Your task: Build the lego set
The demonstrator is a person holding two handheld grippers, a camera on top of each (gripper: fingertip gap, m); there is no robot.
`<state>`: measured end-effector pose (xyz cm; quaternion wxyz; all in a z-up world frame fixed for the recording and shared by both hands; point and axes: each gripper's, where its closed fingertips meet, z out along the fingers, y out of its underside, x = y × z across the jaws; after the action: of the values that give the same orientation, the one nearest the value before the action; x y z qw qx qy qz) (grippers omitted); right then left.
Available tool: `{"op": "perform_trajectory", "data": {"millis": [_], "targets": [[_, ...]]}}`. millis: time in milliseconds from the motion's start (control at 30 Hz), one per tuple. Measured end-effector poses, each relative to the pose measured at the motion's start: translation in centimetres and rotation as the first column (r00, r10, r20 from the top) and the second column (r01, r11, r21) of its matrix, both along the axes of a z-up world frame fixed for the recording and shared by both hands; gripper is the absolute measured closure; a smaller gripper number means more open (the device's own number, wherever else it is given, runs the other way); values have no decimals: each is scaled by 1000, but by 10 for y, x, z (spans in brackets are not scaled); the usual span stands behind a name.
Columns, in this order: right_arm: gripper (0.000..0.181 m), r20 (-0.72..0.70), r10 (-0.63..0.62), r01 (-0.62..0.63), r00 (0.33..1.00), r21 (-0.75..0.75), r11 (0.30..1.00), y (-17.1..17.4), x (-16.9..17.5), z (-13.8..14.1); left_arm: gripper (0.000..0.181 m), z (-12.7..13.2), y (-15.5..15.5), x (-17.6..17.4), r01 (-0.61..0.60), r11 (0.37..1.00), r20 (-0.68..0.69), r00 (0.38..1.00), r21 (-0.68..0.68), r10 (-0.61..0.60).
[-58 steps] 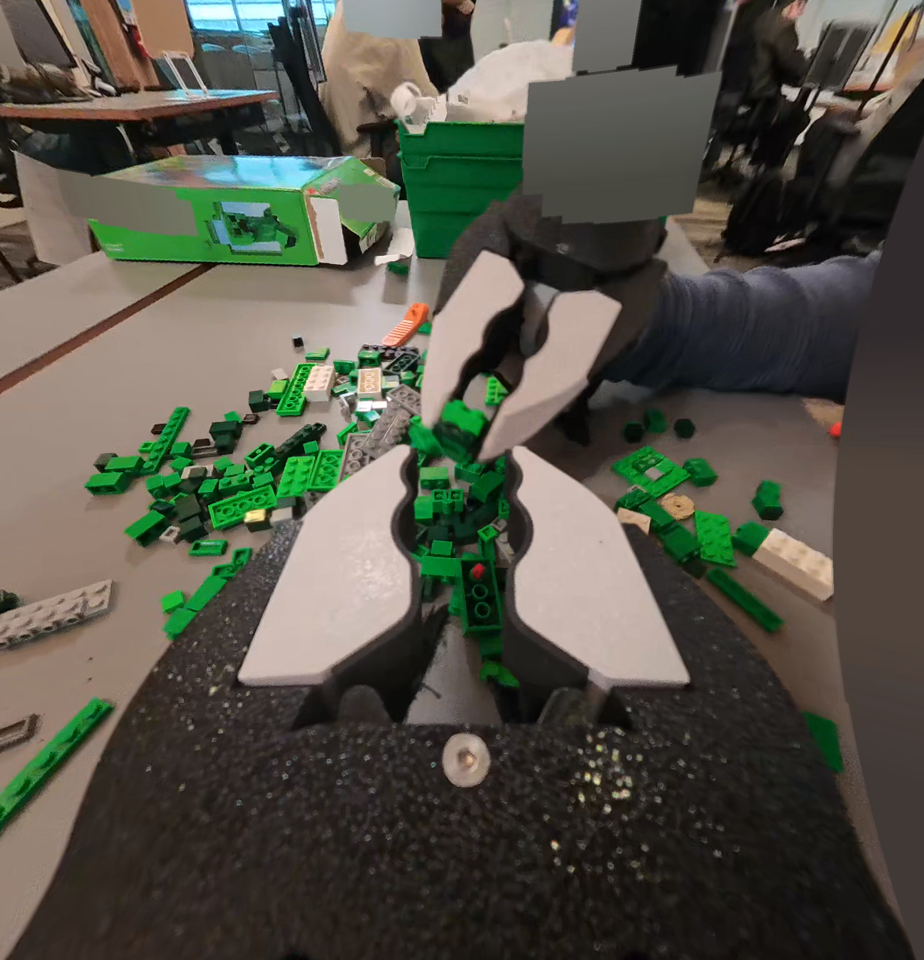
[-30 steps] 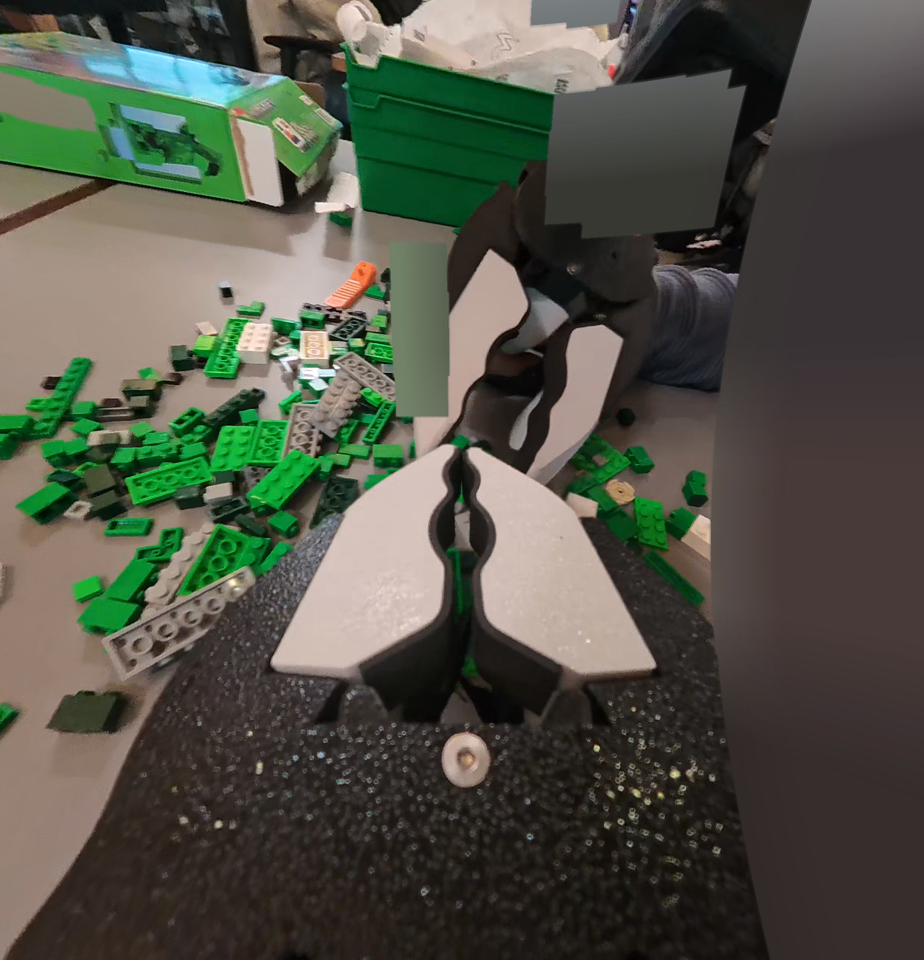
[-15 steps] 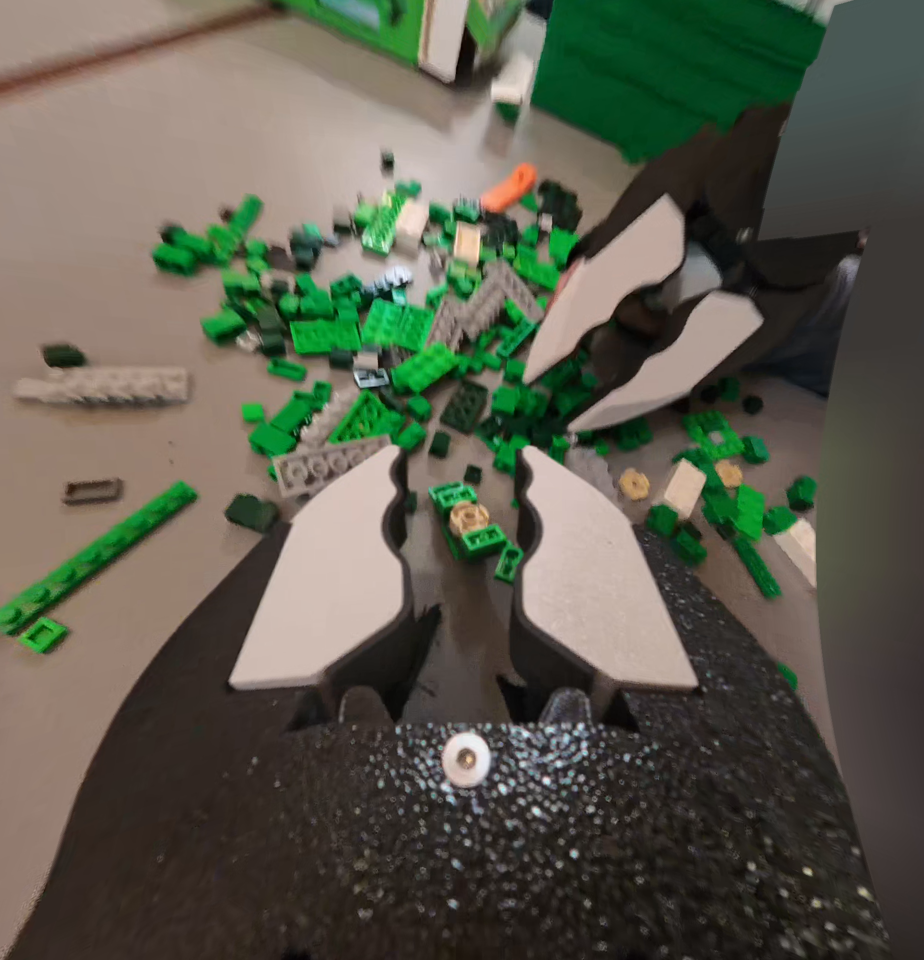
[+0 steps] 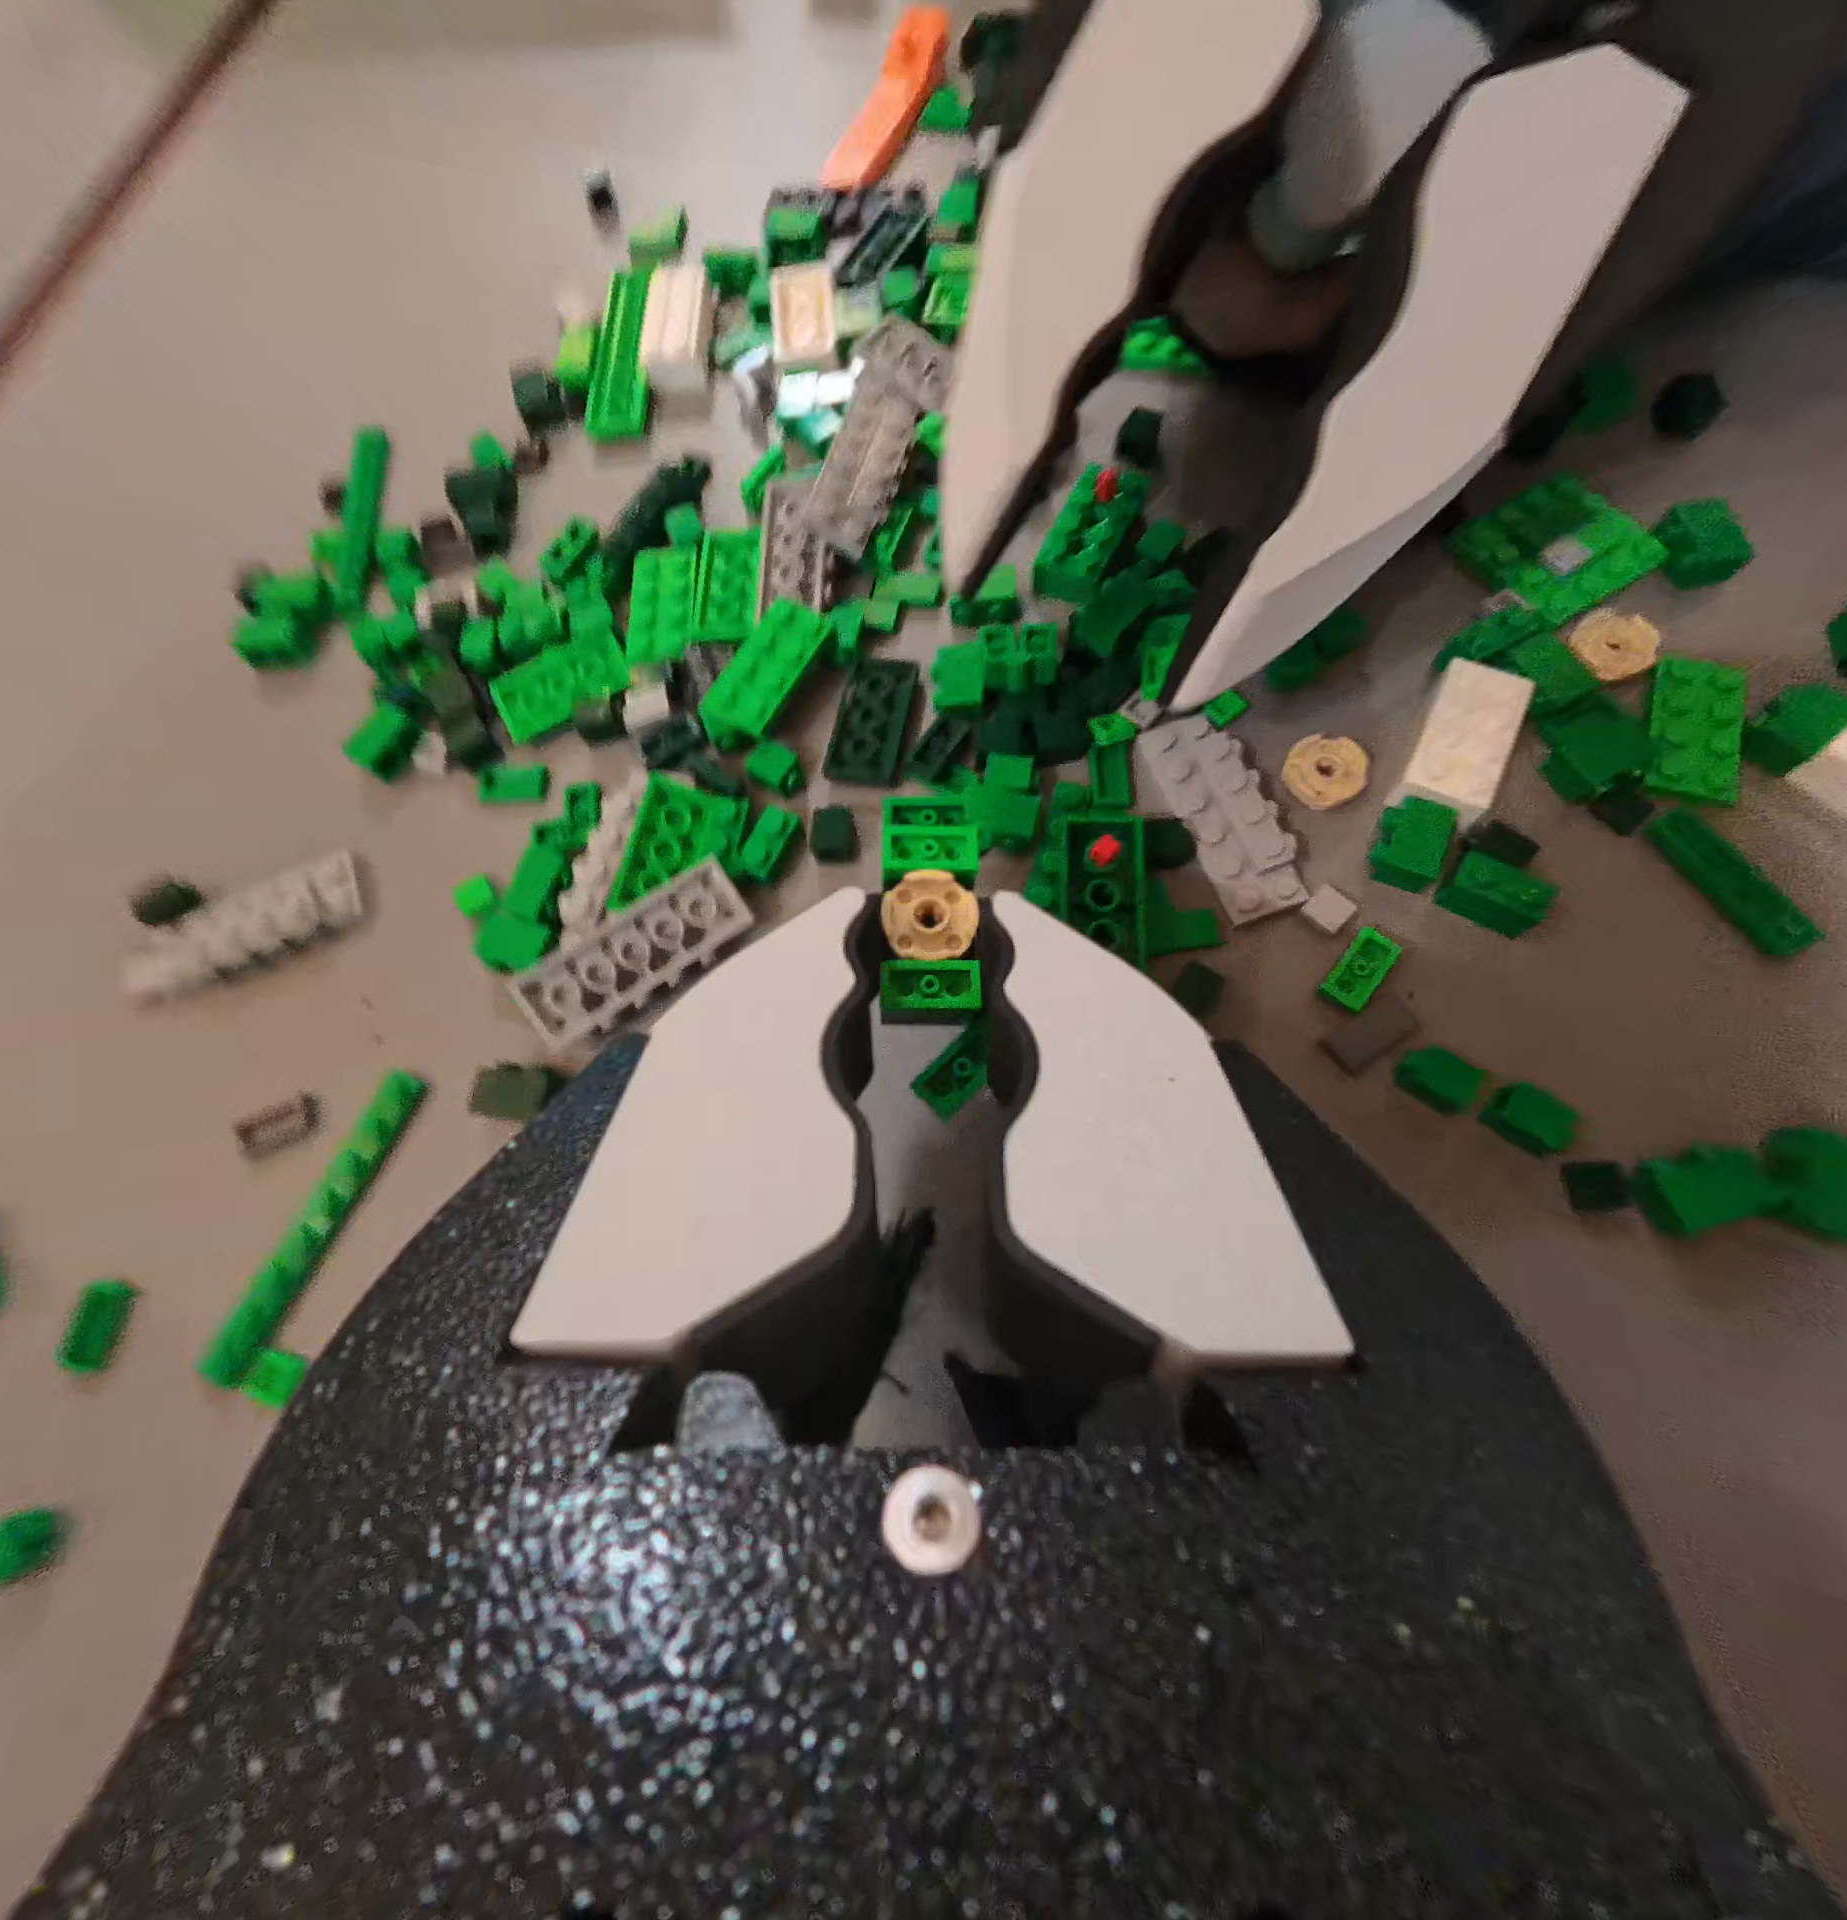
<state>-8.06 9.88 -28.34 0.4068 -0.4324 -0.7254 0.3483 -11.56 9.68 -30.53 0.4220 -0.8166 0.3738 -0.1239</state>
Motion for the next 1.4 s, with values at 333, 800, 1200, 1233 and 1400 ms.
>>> {"op": "perform_trajectory", "data": {"millis": [333,800,1200,1233,1400], "targets": [[164,24,69,-73,997,345,936,-19,-3,-9,164,6,-12,35,233,954,-269,947,190,-178],[164,73,145,-159,987,258,953,-27,8,-8,164,8,-19,48,301,932,-163,949,204,-271],[159,65,106,-120,992,281,952,-20,8,-8,161,4,-12,39,233,954,-200,960,191,-195],[160,70,112,-127,991,274,953,-21,8,-9,161,4,-12,39,234,954,-202,960,190,-195],[163,50,116,-121,992,118,986,-21,10,0,162,11,-11,41,243,938,-195,961,247,-198]]}}
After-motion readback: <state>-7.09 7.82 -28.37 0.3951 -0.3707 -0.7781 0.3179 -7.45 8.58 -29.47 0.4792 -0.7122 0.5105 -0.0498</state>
